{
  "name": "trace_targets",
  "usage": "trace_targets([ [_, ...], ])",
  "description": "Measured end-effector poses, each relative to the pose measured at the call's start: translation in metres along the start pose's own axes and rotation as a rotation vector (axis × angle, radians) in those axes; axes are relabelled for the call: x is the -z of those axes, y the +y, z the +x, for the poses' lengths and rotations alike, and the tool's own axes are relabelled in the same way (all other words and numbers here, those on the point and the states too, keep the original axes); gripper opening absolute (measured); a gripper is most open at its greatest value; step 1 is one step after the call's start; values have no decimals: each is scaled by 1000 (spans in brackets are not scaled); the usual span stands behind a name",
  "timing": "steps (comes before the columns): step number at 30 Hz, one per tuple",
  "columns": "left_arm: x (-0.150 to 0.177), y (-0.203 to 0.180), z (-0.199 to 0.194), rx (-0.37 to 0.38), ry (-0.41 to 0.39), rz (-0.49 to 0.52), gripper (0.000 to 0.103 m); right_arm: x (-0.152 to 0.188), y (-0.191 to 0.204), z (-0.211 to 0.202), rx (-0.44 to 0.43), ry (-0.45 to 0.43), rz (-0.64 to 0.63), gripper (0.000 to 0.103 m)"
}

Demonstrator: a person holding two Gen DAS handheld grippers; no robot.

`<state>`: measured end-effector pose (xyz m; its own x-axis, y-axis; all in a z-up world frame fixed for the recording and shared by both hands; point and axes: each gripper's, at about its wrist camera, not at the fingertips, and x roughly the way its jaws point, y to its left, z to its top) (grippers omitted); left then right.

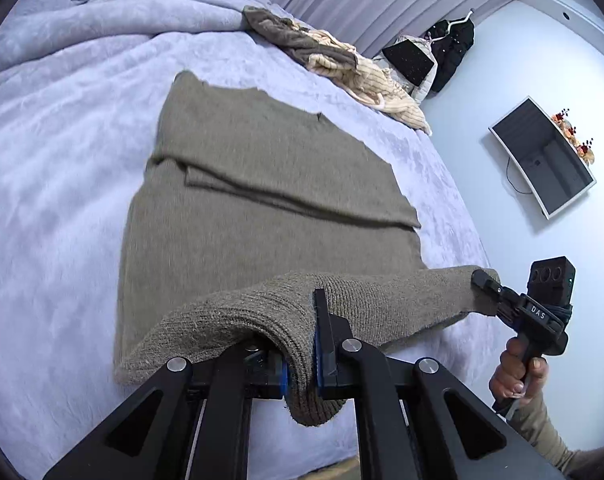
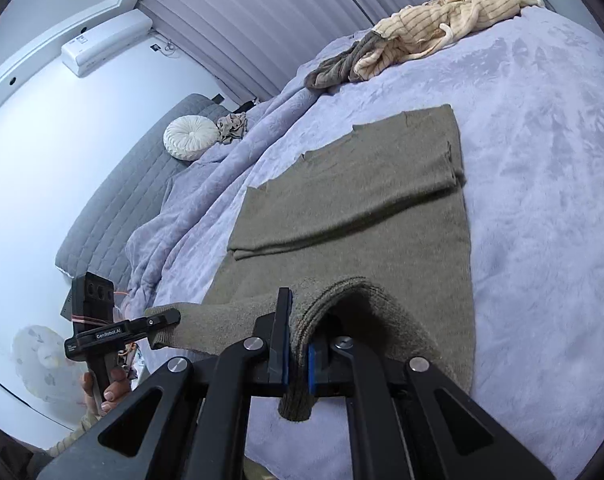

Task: Fold small clothes
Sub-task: 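Carry the held hem over the sweater body toward the collar with both tools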

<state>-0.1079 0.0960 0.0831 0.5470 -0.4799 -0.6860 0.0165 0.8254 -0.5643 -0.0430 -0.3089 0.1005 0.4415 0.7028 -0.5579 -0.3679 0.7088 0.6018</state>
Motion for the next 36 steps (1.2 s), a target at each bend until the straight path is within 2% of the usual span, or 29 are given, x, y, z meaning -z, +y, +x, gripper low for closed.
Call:
trace_targets([
  [7,-33,-17,7,-68,-20,50,10,-30,10,5,39,-16,-9,6],
  [13,-51,-17,10,-73,-27,38,10,-45,11,5,76,-22,-13,6],
  [19,-66,-23,27,-166,-5,55,10,-59,11,13,114,-17,-26,6],
  [23,-74,-25,35,-203,8,60,10,-66,9,20,133,-7,-21,6],
  [30,-88,-32,42,-235,13,89,10,-78,3,30,157,-1,6,6],
  [36,-100,-34,47,-232,14,99,10,-87,2,36,180,2,8,6],
])
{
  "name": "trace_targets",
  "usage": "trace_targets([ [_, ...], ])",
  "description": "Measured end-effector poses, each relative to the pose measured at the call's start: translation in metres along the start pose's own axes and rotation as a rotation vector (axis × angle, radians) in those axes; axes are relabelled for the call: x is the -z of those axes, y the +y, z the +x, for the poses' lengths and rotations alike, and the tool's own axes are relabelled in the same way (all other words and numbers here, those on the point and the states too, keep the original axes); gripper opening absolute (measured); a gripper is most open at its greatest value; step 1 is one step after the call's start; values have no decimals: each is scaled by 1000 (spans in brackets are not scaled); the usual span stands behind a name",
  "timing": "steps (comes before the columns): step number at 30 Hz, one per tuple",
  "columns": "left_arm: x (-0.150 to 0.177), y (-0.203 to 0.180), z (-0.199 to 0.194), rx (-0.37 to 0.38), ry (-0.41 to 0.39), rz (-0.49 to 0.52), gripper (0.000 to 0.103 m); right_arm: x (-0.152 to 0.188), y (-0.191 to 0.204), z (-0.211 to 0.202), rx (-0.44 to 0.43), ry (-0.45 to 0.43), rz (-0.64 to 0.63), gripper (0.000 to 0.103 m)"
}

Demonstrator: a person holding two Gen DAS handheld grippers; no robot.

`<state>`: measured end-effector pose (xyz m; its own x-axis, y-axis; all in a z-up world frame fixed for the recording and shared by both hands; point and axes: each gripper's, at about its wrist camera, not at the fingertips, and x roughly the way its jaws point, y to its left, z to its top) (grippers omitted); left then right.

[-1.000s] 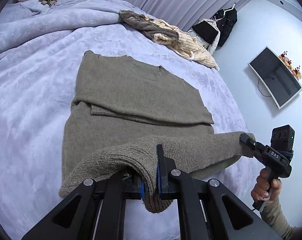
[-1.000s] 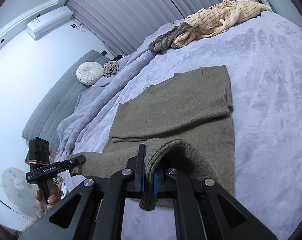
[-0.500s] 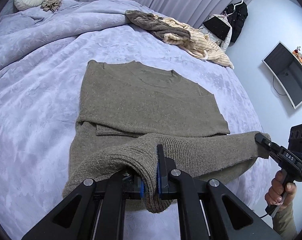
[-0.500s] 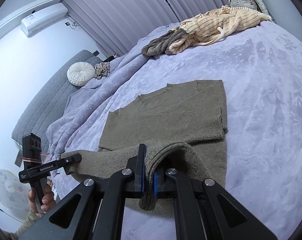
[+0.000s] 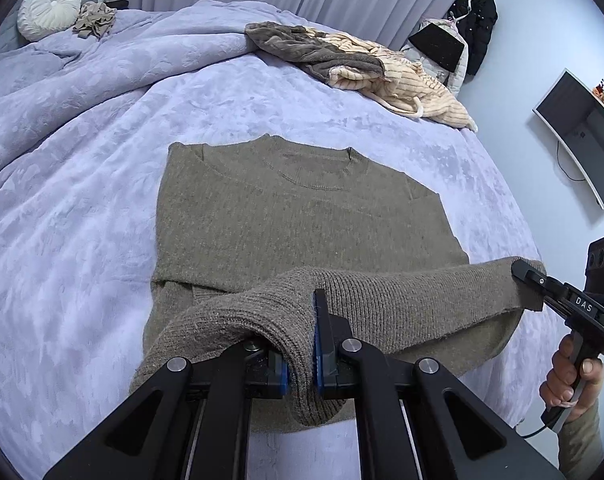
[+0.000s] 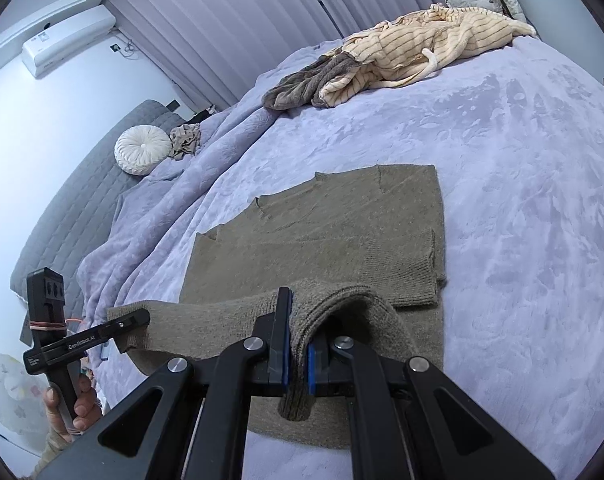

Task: Fold small clothes
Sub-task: 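Carry the held hem over the sweater body toward the collar with both tools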

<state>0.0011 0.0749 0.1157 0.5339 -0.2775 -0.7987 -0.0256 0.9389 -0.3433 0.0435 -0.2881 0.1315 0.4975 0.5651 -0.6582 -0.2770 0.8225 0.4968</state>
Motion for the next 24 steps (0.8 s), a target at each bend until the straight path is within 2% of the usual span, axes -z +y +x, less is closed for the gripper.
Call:
trace_targets([
  [10,-31,0,11,-2,-2,12,10,-28,3,14,23,-5,-1,6],
  [24,-65,11,43,-14,23,-21,10,-62,0,53,49,25,14,6],
])
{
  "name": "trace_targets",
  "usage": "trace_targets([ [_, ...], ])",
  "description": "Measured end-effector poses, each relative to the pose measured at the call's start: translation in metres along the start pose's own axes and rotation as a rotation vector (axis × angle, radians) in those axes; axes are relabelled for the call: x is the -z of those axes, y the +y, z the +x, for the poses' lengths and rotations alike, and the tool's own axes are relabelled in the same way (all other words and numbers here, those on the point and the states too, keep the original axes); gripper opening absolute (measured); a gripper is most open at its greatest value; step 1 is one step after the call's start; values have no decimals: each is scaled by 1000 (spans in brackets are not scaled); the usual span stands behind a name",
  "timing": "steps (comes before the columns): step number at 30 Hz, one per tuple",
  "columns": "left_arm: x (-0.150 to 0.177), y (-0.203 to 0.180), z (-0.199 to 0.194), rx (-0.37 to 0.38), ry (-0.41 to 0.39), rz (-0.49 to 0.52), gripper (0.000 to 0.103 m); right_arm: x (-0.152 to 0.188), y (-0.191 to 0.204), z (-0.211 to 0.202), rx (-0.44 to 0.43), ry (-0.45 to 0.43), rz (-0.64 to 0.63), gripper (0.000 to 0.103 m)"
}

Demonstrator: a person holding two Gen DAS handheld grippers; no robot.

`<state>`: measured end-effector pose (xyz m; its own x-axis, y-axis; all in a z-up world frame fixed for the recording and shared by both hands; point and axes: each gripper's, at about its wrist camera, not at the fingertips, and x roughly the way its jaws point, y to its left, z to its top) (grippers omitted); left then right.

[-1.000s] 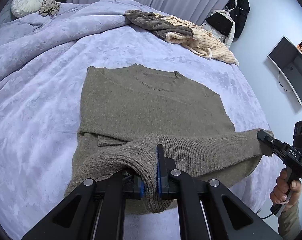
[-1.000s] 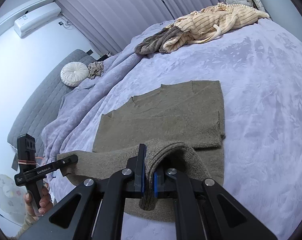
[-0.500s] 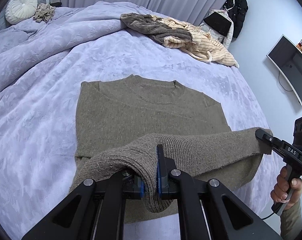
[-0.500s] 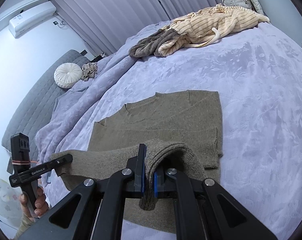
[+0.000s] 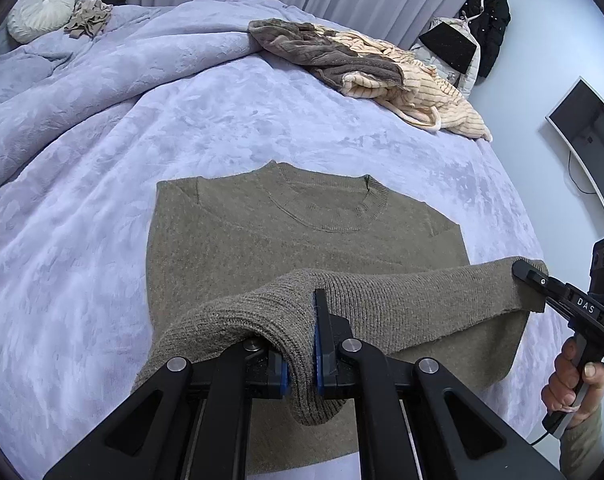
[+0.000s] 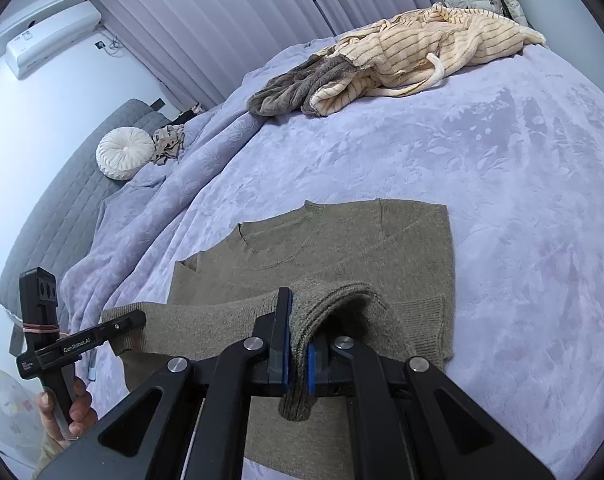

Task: Fold small clothes
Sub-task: 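Carry the held hem over the sweater body toward the collar with both tools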

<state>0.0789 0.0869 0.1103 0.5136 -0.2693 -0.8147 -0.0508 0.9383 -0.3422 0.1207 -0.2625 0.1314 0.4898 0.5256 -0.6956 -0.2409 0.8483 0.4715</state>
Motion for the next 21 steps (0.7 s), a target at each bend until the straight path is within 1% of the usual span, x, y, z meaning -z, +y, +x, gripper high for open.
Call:
trace_targets([
  [11,-22,8,23,-17,15,-12,10,-20,-7,32,24,25,12,6],
  [21,-34,16,49,-21,52,-17,10,-32,-18,61,53,62,23,6],
])
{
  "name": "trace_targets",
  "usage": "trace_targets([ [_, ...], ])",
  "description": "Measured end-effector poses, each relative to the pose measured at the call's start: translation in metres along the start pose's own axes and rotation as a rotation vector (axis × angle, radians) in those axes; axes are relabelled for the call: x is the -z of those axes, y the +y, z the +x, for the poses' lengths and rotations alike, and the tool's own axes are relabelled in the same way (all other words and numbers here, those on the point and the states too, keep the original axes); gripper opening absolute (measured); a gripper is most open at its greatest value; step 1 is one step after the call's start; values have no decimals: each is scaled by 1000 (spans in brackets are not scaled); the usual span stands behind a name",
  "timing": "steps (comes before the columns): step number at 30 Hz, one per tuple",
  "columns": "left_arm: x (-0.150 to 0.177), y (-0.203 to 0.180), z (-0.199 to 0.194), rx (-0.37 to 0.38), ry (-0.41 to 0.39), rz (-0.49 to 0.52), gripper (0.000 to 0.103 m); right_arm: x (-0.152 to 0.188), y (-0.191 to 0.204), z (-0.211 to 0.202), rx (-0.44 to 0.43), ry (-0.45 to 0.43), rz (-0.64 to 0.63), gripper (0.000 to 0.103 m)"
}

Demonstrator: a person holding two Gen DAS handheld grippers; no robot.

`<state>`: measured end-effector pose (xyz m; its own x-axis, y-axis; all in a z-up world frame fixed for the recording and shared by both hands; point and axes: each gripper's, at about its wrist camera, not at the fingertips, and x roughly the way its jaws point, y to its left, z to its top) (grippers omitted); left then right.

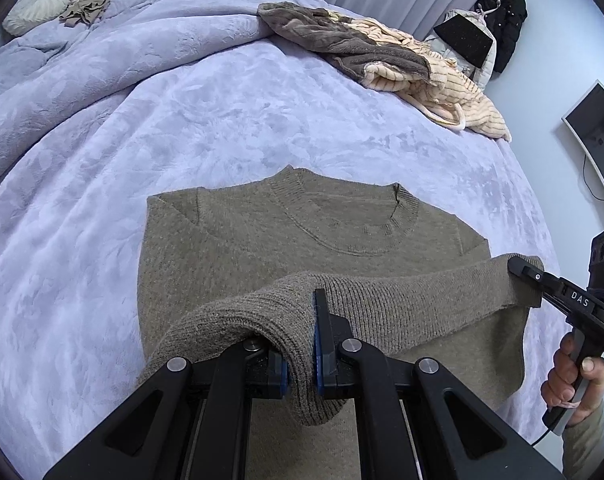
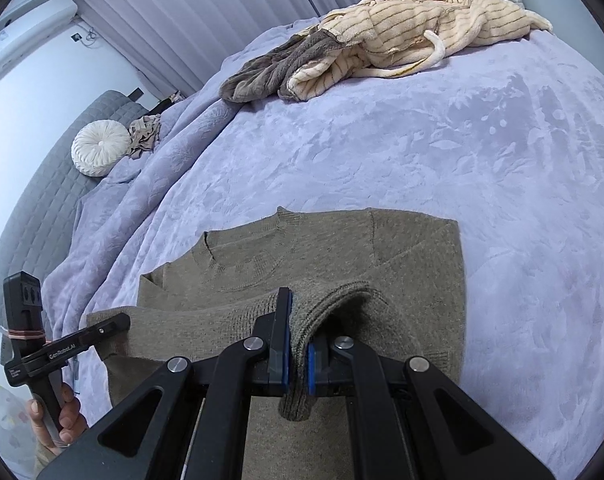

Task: Fold small clothes
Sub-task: 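Carry the held hem over the sweater body toward the collar with both tools, then lower the hem beside the collar and open both tools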

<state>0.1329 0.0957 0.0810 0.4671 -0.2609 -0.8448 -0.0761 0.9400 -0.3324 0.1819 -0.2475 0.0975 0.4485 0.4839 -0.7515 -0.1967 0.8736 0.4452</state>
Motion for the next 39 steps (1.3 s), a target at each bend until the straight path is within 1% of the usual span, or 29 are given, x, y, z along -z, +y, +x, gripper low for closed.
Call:
trace_targets([
  [16,-30,10,43,3,64,-15,10,-19,-13,37,32,35,26,6],
  [20,-34,13,60,-6,99,-10,10,-21,-19,47,41,45,42,6],
  [24,-36,22,75,6,145,-44,10,-20,-25,57,45,67,67,6],
  [25,-35,25,78,14,153,-59,15,-19,-26,59,43,73,71,6],
  [26,-34,28,79,33,158,-76,32,-19,-28,61,34,79,80,6],
  [27,-34,31,79,59,156,-90,59,-19,-30,61,23,85,93,9],
  [28,-33,32,77,78,142,-100,72,-19,-32,62,11,87,107,10],
  [29,-32,33,74,82,121,-106,87,-19,-34,62,0,90,118,10],
  [31,-33,30,68,79,93,-90,88,-19,-35,62,-5,90,117,10],
  [34,-35,28,64,72,94,-77,88,-18,-34,60,-1,93,115,12],
  [36,-34,28,60,79,83,-68,88,-19,-34,55,-12,80,116,14],
  [39,-35,29,54,79,70,-56,88,-21,-33,46,-11,57,114,20],
])
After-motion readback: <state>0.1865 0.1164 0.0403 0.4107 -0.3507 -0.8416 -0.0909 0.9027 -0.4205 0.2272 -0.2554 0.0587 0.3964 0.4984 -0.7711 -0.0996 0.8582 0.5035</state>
